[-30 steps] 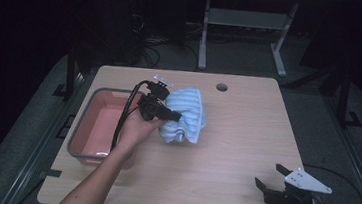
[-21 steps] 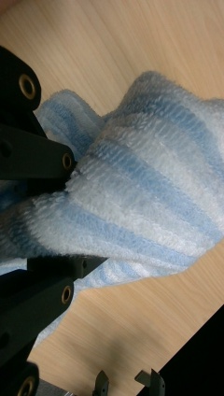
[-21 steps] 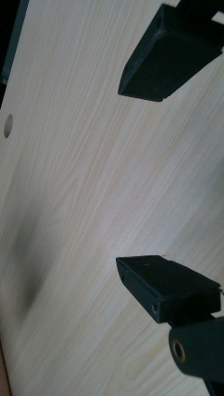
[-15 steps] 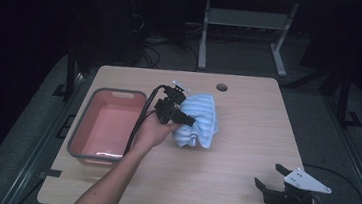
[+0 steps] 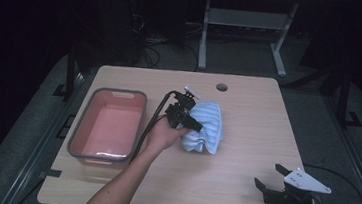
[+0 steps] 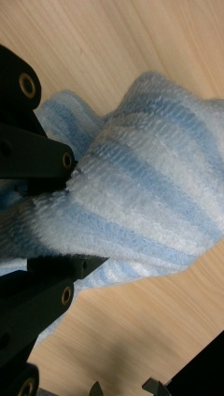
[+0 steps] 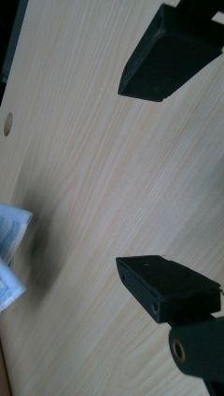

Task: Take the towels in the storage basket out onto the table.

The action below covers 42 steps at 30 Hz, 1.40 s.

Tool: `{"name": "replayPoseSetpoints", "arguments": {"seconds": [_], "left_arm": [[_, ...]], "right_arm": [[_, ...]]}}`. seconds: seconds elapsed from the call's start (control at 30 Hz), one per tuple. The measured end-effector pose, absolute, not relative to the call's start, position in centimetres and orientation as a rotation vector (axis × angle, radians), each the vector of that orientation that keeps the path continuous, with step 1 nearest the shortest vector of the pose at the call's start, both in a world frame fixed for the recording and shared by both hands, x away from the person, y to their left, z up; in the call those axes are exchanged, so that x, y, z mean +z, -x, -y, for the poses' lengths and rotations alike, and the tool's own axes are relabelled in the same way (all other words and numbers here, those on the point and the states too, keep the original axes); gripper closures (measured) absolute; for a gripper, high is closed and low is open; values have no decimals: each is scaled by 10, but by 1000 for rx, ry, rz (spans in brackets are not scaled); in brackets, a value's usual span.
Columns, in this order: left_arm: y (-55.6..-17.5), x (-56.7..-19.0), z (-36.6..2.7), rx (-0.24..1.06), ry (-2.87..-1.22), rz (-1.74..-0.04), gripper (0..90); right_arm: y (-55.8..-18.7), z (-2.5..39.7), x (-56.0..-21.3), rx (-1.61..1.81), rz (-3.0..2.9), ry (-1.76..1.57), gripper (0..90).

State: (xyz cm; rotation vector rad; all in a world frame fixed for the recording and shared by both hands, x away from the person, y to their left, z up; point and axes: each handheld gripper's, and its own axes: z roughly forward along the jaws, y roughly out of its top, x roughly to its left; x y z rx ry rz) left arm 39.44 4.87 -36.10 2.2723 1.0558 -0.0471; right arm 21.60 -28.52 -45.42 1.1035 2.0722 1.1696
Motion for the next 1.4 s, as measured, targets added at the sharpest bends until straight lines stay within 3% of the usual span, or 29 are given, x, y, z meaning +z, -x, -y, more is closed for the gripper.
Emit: {"name": "replayPoseSetpoints", "arguments": {"seconds": [1.13, 1.4], "left_arm": [[-398, -404, -17, -64, -2377, -1085, 663], [-397, -407, -14, -58, -2385, -1082, 604]], "right_arm": [[-216, 285, -454, 1170, -2076, -1103, 141], [-217, 284, -454, 1166, -2076, -1098, 141]]}}
